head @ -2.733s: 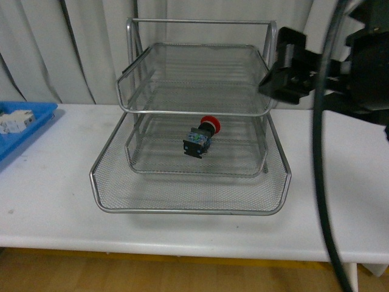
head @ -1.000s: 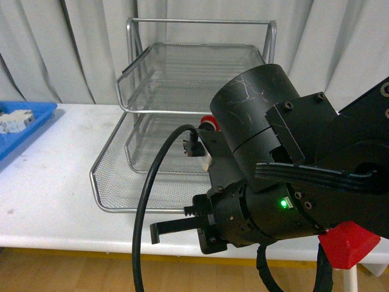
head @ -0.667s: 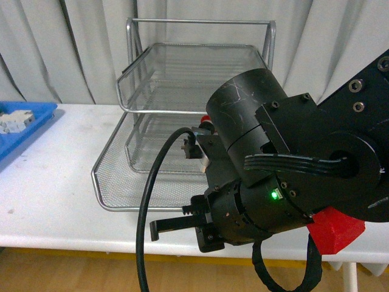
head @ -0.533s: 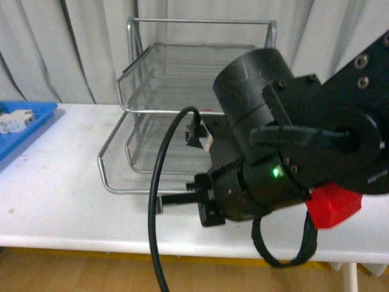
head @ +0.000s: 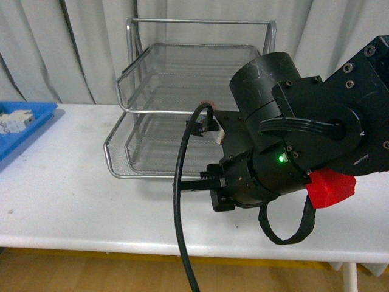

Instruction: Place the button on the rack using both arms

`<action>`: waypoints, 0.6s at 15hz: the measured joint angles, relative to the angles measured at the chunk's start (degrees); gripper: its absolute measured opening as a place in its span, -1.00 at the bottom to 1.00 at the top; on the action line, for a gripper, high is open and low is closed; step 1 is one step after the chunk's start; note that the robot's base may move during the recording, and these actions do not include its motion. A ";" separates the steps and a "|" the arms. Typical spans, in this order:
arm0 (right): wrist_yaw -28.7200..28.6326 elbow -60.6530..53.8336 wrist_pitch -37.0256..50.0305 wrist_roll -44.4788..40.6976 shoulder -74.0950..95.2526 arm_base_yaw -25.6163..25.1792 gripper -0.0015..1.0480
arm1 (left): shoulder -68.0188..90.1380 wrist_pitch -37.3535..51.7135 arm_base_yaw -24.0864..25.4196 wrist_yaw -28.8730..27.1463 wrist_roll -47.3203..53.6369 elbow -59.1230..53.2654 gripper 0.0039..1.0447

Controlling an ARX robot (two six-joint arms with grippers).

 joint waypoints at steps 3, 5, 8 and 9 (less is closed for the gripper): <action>0.28 3.76 1.07 -0.81 0.63 -1.73 -0.97 | 0.00 -0.02 0.00 0.00 0.00 0.00 0.88; 0.35 4.94 0.81 -1.27 1.38 -2.43 -0.97 | 0.00 -0.02 0.00 0.02 0.00 0.00 0.88; 0.52 7.15 0.46 -2.12 4.44 -3.48 -0.97 | 0.00 -0.02 0.00 0.00 0.00 0.00 0.88; 0.55 7.82 0.55 -2.34 4.61 -3.87 -0.97 | 0.00 -0.02 0.00 0.02 0.00 0.00 0.88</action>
